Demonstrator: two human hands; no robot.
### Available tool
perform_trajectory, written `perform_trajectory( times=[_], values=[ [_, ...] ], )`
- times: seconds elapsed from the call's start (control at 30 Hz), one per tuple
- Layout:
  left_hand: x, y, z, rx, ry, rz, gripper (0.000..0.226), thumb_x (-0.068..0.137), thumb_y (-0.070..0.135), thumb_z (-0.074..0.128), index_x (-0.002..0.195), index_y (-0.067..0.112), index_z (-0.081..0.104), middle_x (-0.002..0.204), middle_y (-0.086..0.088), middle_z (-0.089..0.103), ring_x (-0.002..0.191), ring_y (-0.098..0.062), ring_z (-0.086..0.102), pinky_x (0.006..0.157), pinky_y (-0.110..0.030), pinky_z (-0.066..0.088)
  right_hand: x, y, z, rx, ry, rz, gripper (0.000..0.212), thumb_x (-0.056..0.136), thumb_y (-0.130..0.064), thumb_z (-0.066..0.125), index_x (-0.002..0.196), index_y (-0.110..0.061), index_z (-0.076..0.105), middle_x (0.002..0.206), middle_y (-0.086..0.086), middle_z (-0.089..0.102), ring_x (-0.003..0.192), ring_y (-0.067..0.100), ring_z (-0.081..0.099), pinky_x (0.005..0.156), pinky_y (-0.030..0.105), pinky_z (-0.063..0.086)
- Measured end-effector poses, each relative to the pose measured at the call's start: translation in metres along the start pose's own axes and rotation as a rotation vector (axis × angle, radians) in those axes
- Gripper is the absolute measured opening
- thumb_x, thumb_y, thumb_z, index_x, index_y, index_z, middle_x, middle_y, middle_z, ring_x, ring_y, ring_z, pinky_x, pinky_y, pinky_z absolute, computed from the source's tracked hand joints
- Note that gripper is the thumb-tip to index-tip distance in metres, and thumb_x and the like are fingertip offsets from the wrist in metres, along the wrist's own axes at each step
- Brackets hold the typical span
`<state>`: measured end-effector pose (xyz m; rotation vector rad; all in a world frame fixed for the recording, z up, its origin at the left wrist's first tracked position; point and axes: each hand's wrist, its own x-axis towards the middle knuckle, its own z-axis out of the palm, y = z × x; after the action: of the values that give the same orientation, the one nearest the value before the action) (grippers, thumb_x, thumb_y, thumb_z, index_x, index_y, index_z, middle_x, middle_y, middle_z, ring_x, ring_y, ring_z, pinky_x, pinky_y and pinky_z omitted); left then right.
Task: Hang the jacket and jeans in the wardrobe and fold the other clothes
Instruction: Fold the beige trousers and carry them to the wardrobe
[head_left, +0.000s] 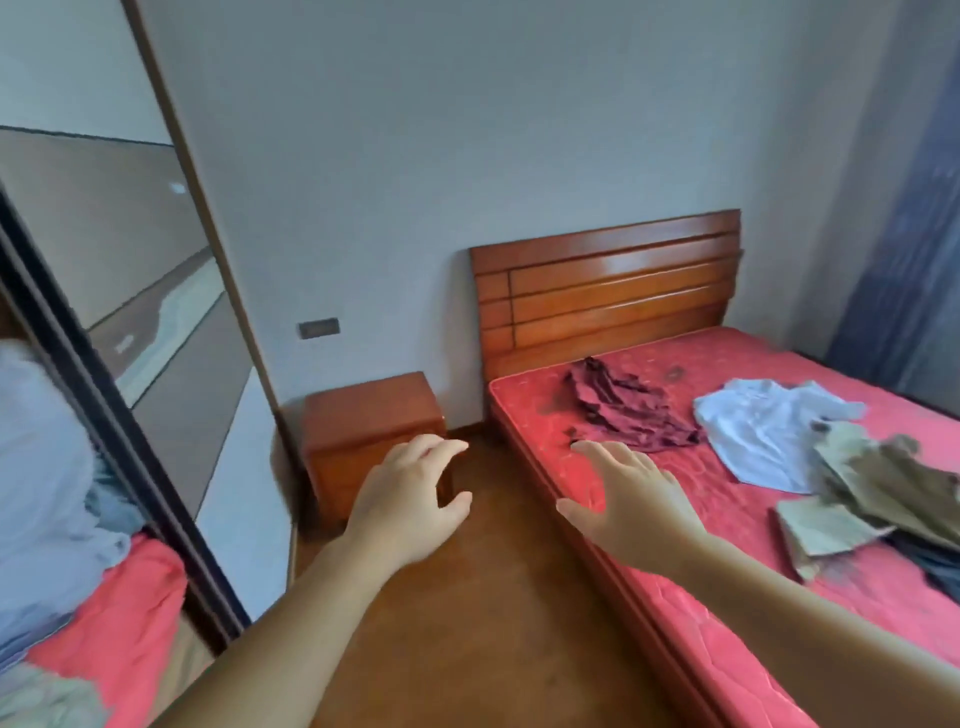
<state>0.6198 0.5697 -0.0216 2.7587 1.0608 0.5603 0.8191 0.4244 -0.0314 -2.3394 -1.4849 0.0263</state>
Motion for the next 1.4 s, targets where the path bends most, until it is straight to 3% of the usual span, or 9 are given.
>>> perform_trajectory(
  times=[0.33, 0.83, 1.07, 1.4],
  values=[
    [-0.029, 0.141, 0.042, -0.109, -0.191, 0.362, 0.057, 0.089, 0.046, 0.056, 0.143, 0.034, 0.041, 0.143, 0.011, 0.043, 0.130, -0.015, 0.041, 0.104, -0.036, 0.041, -0.169, 0.093, -0.051, -0.072, 0.101, 0.360, 0.067, 0.085, -0.063, 0.052, 0.143, -0.036, 0.032, 0.142, -0.010, 0.043, 0.130, 0.018, 0.041, 0.103, 0.039, 0.037],
    [-0.166, 0.410, 0.111, -0.117, -0.412, 0.729, 0.057, 0.090, 0.044, 0.055, 0.144, 0.035, 0.038, 0.145, 0.010, 0.039, 0.132, -0.016, 0.038, 0.107, -0.039, 0.037, -0.440, 0.233, -0.120, -0.078, 0.226, 0.799, 0.071, 0.084, -0.063, 0.055, 0.144, -0.030, 0.036, 0.140, -0.001, 0.048, 0.128, 0.022, 0.048, 0.102, 0.041, 0.042],
    [-0.140, 0.443, 0.148, -0.128, -0.482, 0.709, 0.056, 0.090, 0.045, 0.055, 0.142, 0.035, 0.039, 0.145, 0.009, 0.040, 0.131, -0.017, 0.038, 0.107, -0.039, 0.039, -0.437, 0.275, -0.117, -0.084, 0.200, 0.869, 0.073, 0.084, -0.063, 0.054, 0.145, -0.031, 0.033, 0.141, -0.002, 0.047, 0.128, 0.022, 0.047, 0.101, 0.040, 0.044],
    [-0.003, 0.461, 0.227, -0.201, -0.521, 0.679, 0.057, 0.088, 0.042, 0.056, 0.142, 0.035, 0.039, 0.143, 0.009, 0.041, 0.130, -0.017, 0.039, 0.104, -0.040, 0.041, -0.314, 0.360, -0.102, -0.108, 0.103, 0.944, 0.069, 0.086, -0.060, 0.053, 0.145, -0.032, 0.031, 0.142, -0.003, 0.045, 0.127, 0.022, 0.047, 0.097, 0.042, 0.044]
  ],
)
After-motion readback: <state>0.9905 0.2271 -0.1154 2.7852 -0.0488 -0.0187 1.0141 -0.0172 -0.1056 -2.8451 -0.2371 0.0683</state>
